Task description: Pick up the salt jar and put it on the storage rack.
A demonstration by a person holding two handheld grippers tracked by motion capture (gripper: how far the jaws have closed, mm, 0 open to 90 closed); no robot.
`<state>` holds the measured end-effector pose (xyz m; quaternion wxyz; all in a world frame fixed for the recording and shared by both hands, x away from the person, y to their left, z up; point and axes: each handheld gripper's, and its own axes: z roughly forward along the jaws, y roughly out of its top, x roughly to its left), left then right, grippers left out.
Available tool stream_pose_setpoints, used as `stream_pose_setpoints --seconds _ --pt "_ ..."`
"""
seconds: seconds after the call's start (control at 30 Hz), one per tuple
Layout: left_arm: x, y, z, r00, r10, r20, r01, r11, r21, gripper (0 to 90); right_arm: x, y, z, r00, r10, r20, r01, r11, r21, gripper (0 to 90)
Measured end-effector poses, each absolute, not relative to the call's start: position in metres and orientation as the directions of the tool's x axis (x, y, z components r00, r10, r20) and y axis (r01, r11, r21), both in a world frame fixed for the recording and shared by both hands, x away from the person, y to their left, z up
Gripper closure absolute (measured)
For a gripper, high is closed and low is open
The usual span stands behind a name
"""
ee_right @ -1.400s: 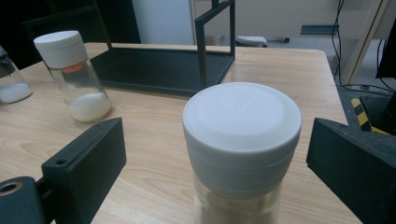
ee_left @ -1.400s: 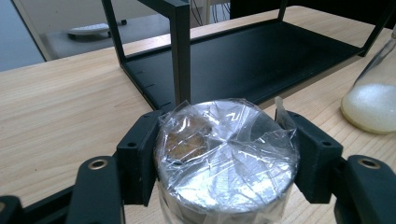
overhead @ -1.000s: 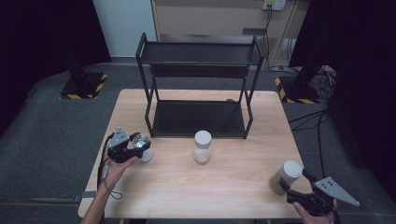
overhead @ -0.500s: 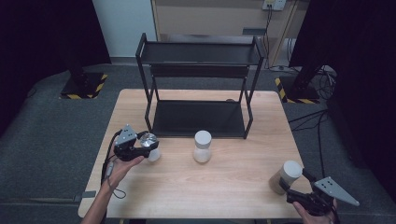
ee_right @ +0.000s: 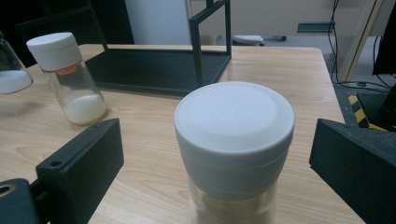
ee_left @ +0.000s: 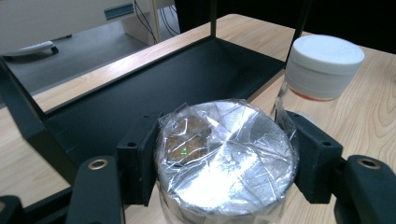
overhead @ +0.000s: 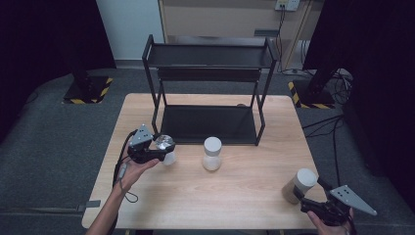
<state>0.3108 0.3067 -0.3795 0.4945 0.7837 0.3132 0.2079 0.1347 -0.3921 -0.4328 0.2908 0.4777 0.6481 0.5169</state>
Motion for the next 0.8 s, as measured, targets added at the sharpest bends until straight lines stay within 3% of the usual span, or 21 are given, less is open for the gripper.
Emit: stream_pose_setpoints --seconds 0.8 --pt "0.352 0.273 -0.356 0.652 0.758 -0.001 0.324 -0.278 0.904 34.4 0.135 -0.394 -0.433 -0.380 0.917 0.124 0.317 0.003 0.948 3.2"
